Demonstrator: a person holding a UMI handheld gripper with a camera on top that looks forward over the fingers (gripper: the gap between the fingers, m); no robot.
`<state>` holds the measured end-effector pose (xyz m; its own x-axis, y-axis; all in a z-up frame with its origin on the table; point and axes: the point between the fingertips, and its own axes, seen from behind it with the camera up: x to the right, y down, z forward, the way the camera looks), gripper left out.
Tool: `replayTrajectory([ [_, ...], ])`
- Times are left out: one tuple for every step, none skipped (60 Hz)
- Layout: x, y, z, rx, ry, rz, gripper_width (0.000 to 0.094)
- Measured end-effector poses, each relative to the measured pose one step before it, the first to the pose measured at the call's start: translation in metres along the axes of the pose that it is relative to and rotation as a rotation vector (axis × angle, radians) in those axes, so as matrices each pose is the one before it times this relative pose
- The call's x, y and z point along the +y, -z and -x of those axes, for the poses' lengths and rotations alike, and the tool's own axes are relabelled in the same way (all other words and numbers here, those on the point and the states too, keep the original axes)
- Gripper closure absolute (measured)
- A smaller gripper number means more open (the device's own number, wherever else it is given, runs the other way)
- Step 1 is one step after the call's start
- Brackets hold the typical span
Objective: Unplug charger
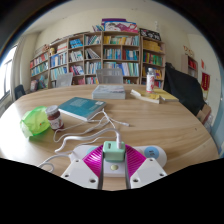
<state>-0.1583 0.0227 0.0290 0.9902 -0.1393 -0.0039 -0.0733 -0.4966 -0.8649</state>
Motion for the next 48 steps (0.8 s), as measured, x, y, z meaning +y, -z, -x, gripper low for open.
replayTrajectory([
  [0.00019, 0.00026, 0.00084, -0.00088, 0.0032, 0.00209, 0.0634],
  [-0.00019, 0.00003, 0.00044, -0.00268, 0.0019, 0.00341, 0.0643],
  [0.00014, 0.00008, 0.00044, -0.0027, 0.0015, 0.00722, 0.0645],
  [-0.00019, -0.00083, -0.00053, -0.00337, 0.0017, 0.00672, 0.0655],
  [0.00048, 0.00005, 0.00052, -0.0042, 0.0008, 0.01108, 0.066],
  [0.00031, 0.00001, 0.00035, -0.00539, -0.0006, 0.01178, 0.0666],
  [0.00015, -0.00019, 0.00012, -0.00574, -0.0032, 0.01328, 0.0666],
  [0.00031, -0.00035, -0.00013, -0.00564, -0.0059, 0.01467, 0.0667],
  [-0.00044, 0.00001, -0.00042, -0.00536, -0.0093, 0.01173, 0.0667],
  [0.00009, 0.0001, -0.00031, -0.00486, -0.0111, 0.01214, 0.0667],
  [0.00027, 0.00087, 0.00087, -0.00347, -0.0065, 0.00926, 0.0667],
  [-0.00011, 0.00027, -0.00029, -0.00288, -0.0013, 0.00798, 0.0666],
  [0.00123, 0.00123, 0.00069, -0.00115, 0.0021, 0.00767, 0.0667],
  [0.00024, 0.00038, -0.00002, -0.00072, 0.0029, 0.00509, 0.0667],
  [-0.0001, 0.00021, -0.0001, -0.00028, 0.0003, 0.00403, 0.0667],
  [-0.00051, 0.00079, 0.00005, -0.00045, -0.0021, 0.00096, 0.0666],
  [-0.00503, 0.00266, 0.00051, -0.00186, -0.0038, -0.0187, 0.0666],
  [-0.00717, 0.00294, 0.00059, -0.00118, -0.0054, -0.01961, 0.0667],
  [-0.0106, 0.00083, -0.00243, 0.00354, 0.0024, -0.017, 0.0667],
  [-0.00947, 0.00537, -0.00113, 0.0097, 0.0123, -0.03222, 0.0666],
  [-0.01357, 0.00518, -0.00111, 0.00599, 0.0167, -0.03031, 0.0665],
  [-0.01404, 0.00447, 0.00016, 0.00139, 0.0198, -0.0357, 0.0665],
  [-0.0137, 0.00362, 0.00148, -0.00552, 0.0175, -0.0317, 0.0664],
  [-0.01204, 0.00238, 0.00187, -0.0097, 0.0105, -0.0235, 0.0666],
  [-0.01053, 0.00263, 0.00074, -0.00808, 0.0022, -0.0209, 0.0665],
  [-0.00905, 0.00228, -0.00037, -0.00545, -0.006, -0.00952, 0.0667],
  [-0.00749, 0.00195, -0.00151, -0.00229, -0.0101, -0.00457, 0.0667],
  [-0.00659, 0.00218, -0.0027, 0.00015, -0.0104, -0.00102, 0.0667],
  [-0.00732, 0.00398, -0.00395, 0.00372, -0.0067, -0.00352, 0.0668],
  [-0.00616, 0.00259, -0.00481, 0.00509, -0.0051, 0.00058, 0.0668],
  [-0.00502, 0.00208, -0.0061, 0.00886, -0.0006, -0.00378, 0.0668],
  [-0.00452, 0.00244, -0.00723, 0.0118, 0.0025, -0.00398, 0.0668],
  [-0.00315, 0.00177, -0.00859, 0.01427, 0.0045, -0.00302, 0.0668],
  [-0.00147, 0.00078, -0.0084, 0.01585, 0.0053, -0.00251, 0.0668],
  [-0.00069, 0.00164, -0.00914, 0.01521, 0.0054, 0.00312, 0.0669],
  [0.00043, 0.00137, -0.0086, 0.01286, 0.0041, 0.00647, 0.0668],
  [0.00526, -0.00162, -0.00959, 0.01061, 0.0019, 0.00453, 0.0667],
  [0.00124, 0.00116, -0.00847, 0.01155, 0.0009, 0.00949, 0.0666],
  [0.00081, 0.00157, -0.00922, 0.00991, -0.0003, 0.01067, 0.0666],
  [0.00423, 0.00047, -0.00837, 0.01024, 0.0009, 0.0137, 0.0667],
  [0.00801, -0.00108, -0.00786, 0.01042, 0.0033, 0.01745, 0.0666],
  [0.00733, -0.00045, -0.00798, 0.00874, 0.0038, 0.02205, 0.0667],
  [0.00843, -0.00089, -0.00753, 0.00709, 0.0037, 0.02462, 0.0667],
  [0.00968, -0.00127, -0.00691, 0.00578, 0.0017, 0.02681, 0.0667],
  [0.0104, -0.00112, -0.00691, 0.00514, -0.001, 0.02869, 0.0666],
  [0.01067, -0.00142, -0.00676, 0.00468, -0.0033, 0.02973, 0.0666],
  [0.01509, -0.00524, -0.00596, 0.00497, -0.0059, 0.02746, 0.0667],
  [0.00828, 0.00169, -0.00784, 0.00245, -0.0063, 0.03449, 0.0666],
])
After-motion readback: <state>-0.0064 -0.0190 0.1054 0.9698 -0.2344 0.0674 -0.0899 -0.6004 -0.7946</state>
